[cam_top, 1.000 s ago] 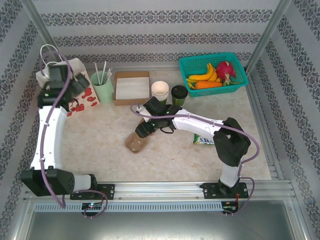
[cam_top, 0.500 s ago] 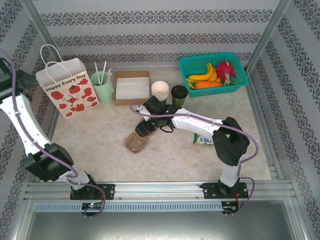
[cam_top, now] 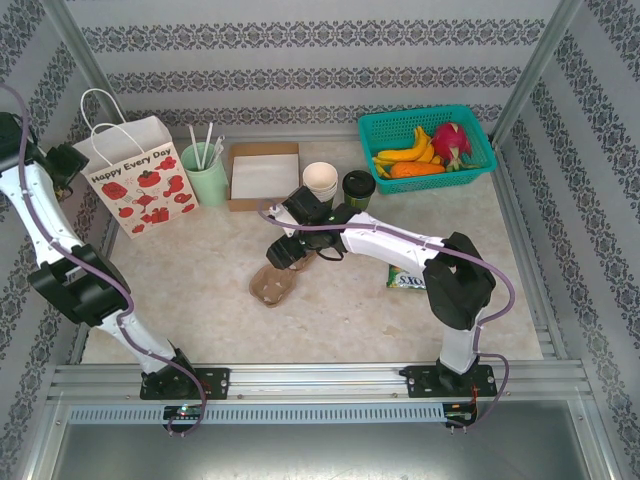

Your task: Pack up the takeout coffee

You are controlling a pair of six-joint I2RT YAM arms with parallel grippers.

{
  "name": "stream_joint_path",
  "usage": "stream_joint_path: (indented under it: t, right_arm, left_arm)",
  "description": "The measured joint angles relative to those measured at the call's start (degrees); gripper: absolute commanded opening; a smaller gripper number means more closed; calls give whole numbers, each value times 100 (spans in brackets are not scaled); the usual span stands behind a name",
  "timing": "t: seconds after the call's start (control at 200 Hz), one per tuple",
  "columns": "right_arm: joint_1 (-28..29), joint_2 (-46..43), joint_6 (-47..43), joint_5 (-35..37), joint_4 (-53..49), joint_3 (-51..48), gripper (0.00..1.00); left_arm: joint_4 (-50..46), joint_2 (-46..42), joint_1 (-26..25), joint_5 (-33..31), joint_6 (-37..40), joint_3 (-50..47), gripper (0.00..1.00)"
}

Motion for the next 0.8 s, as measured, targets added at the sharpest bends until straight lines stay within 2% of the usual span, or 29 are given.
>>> stream_joint_path:
  t: [0.095,0.29,0.435,0.535,0.799]
  right_arm:
    - [0,28,-2,9,-37,44,75]
    - [24,48,-125,7,-164,57,71]
    - [48,59,-269,11,-380,57,69]
    - [48,59,-332,85,-503,57,68]
    - [48,59,-468,205,-682,55,66]
  left_arm:
    - [-7,114,-125,44,61,46,60]
    - [-11,363,-350,-57,57,157,21]
    - [26,317,-352,-92,-11,98,7]
    - [72,133,-391,-90,-55,-138,0]
    - [173,-1370,-573,-238,-238,-1620,0]
